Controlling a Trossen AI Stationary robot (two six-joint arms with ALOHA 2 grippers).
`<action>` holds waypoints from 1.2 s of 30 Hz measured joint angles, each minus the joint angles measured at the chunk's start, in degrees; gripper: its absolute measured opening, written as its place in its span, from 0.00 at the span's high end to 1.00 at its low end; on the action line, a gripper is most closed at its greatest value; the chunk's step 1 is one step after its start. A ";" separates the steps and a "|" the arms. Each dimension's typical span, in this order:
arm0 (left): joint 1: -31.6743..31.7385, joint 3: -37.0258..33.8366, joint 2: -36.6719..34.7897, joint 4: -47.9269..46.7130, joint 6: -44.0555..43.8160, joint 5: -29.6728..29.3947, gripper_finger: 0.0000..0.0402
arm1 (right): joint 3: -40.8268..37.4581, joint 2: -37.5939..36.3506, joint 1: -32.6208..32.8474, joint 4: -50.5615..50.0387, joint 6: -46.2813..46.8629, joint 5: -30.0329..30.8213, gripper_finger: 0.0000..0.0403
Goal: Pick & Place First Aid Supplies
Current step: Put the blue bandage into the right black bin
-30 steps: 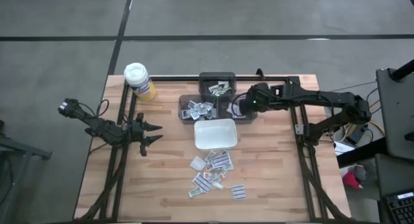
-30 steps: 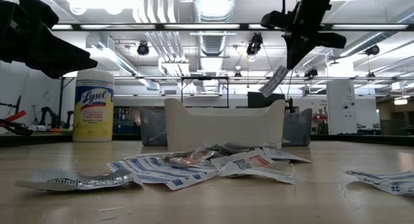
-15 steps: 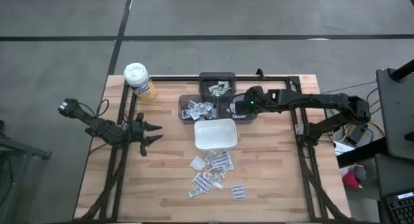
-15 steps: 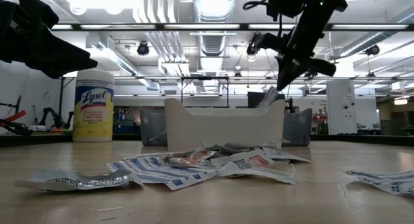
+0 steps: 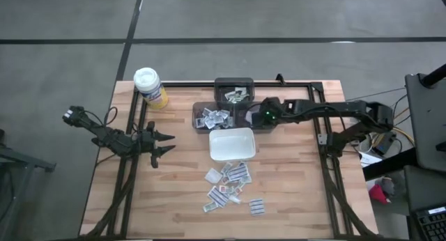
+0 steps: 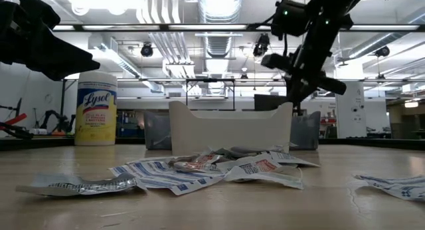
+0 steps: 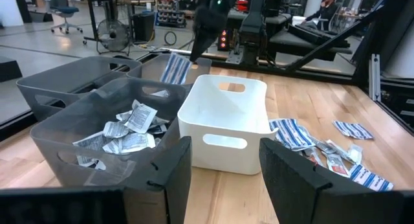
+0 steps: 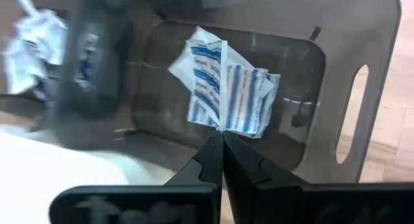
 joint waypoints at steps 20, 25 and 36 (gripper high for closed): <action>-0.02 -0.01 -0.01 -0.01 0.00 0.00 0.56 | 1.88 7.32 -1.79 -0.10 -8.56 -0.13 0.97; 0.00 0.00 -0.02 -0.01 0.30 -0.84 0.56 | 1.92 7.04 -2.29 0.02 -8.96 -0.11 0.89; -0.01 0.00 -0.02 -0.01 0.35 -1.50 0.56 | 3.82 4.63 -1.90 -0.13 -11.47 -2.51 0.76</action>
